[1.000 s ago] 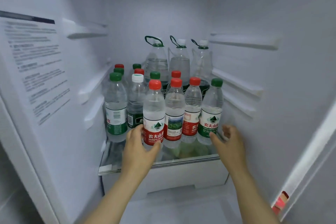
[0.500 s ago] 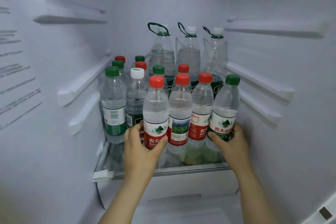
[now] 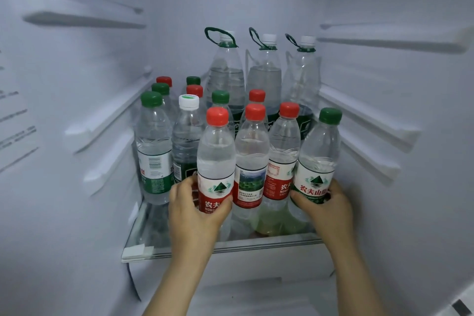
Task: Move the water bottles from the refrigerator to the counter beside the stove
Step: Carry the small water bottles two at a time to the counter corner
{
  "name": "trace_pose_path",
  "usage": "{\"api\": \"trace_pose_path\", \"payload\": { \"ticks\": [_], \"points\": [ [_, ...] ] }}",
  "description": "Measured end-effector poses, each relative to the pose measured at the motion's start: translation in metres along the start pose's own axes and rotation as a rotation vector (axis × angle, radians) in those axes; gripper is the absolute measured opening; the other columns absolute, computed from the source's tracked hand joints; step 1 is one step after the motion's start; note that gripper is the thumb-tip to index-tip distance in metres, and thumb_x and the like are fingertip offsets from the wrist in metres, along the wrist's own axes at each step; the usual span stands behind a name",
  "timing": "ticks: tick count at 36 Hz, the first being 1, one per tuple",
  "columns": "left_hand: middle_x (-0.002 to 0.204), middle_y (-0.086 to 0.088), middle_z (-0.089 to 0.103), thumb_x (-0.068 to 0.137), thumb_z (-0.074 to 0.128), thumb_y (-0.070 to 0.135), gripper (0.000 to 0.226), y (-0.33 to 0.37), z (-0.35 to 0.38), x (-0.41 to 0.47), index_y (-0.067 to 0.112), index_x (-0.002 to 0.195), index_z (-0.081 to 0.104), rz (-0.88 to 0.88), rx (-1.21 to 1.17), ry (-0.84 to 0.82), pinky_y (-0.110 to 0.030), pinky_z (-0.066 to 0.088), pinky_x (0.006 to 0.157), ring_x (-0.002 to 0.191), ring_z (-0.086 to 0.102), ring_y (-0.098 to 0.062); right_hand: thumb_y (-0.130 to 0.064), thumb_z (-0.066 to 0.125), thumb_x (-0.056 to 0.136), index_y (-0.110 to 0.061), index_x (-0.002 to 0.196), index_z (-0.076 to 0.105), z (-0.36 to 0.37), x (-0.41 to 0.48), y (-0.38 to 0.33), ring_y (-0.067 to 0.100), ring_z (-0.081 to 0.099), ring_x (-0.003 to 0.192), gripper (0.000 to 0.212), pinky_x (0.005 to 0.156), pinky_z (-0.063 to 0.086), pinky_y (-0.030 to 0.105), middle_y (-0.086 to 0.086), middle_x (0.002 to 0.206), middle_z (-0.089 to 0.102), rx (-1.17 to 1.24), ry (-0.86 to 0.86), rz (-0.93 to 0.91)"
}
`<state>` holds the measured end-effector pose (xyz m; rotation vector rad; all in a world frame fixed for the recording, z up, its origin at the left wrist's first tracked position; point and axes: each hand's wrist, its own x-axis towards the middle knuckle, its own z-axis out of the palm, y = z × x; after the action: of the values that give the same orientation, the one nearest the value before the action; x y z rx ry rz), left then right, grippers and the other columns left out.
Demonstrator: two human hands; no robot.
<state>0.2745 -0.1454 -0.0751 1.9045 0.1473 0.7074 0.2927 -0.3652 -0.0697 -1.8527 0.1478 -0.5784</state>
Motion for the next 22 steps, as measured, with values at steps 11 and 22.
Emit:
{"api": "trace_pose_path", "payload": {
  "ticks": [11, 22],
  "points": [
    [0.095, 0.017, 0.064, 0.058, 0.087, 0.022, 0.061, 0.007, -0.014, -0.014, 0.027, 0.107, 0.051, -0.070, -0.144, -0.112, -0.016, 0.045, 0.065, 0.087, 0.063, -0.001, -0.021, 0.086, 0.064, -0.032, 0.095, 0.061, -0.004, -0.033, -0.009, -0.004, 0.064, 0.081, 0.042, 0.061, 0.046, 0.017, -0.016, 0.090, 0.068, -0.033, 0.087, 0.012],
    [0.092, 0.023, 0.065, 0.057, 0.087, 0.017, 0.056, 0.035, -0.041, -0.035, 0.041, 0.092, 0.051, -0.015, -0.308, -0.235, -0.011, 0.046, 0.064, 0.083, 0.062, 0.012, -0.018, 0.086, 0.063, -0.030, 0.094, 0.063, -0.022, -0.089, -0.038, -0.008, 0.065, 0.076, 0.041, 0.063, 0.049, 0.017, -0.017, 0.087, 0.070, 0.018, 0.173, 0.060]
  ]
}}
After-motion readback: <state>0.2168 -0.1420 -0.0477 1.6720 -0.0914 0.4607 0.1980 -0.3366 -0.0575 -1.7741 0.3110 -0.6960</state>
